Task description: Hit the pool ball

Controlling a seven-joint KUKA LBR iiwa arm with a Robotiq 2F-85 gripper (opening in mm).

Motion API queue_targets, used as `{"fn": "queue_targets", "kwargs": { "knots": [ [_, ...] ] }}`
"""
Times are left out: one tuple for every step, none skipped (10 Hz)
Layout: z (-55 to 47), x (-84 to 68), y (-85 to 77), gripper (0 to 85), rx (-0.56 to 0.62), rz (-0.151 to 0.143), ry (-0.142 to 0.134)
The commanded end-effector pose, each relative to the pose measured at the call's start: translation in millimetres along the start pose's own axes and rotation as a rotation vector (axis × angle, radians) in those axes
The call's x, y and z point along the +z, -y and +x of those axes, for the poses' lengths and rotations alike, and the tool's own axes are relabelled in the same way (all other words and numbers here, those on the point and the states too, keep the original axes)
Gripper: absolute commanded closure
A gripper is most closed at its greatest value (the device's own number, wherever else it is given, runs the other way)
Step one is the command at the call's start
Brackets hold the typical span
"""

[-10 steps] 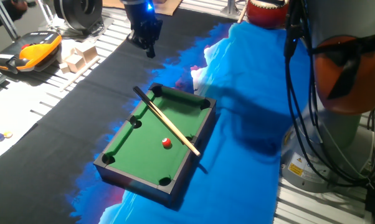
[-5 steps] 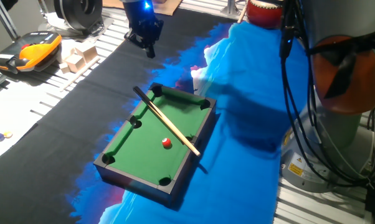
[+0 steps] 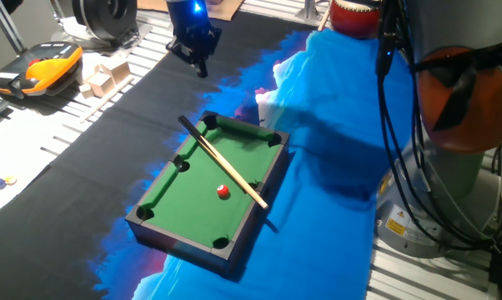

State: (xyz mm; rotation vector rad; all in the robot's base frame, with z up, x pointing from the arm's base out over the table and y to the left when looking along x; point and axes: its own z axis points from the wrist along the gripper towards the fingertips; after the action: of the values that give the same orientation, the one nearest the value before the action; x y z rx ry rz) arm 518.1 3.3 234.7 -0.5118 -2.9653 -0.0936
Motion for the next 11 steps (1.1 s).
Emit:
{"fn": "queue_targets", "kwargs": {
  "knots": [
    [-2.3, 1.2, -3.4, 85.0, 0.003, -0.003, 0.011],
    [-4.4, 4.7, -9.2, 68.0, 0.032, 0.005, 0.029],
    [-5.3, 8.9, -15.1, 51.0, 0.061, 0.044, 0.051],
    [-6.7, 13.0, -19.7, 34.0, 0.085, 0.036, 0.043],
    [-8.7, 17.5, -23.6, 34.0, 0.102, 0.032, 0.013],
    [-10.5, 23.9, -27.9, 34.0, 0.116, 0.025, -0.017],
    [-10.6, 32.5, -33.1, 34.0, 0.123, 0.022, -0.028],
    [-7.8, 44.2, -36.9, 34.0, 0.118, 0.045, -0.012],
    [-6.0, 53.1, -38.2, 34.0, 0.122, 0.039, -0.003],
    [-4.5, 62.3, -38.4, 34.0, 0.130, 0.026, 0.005],
    [-4.2, 72.2, -38.6, 34.0, 0.133, 0.017, 0.012]
  ]
}}
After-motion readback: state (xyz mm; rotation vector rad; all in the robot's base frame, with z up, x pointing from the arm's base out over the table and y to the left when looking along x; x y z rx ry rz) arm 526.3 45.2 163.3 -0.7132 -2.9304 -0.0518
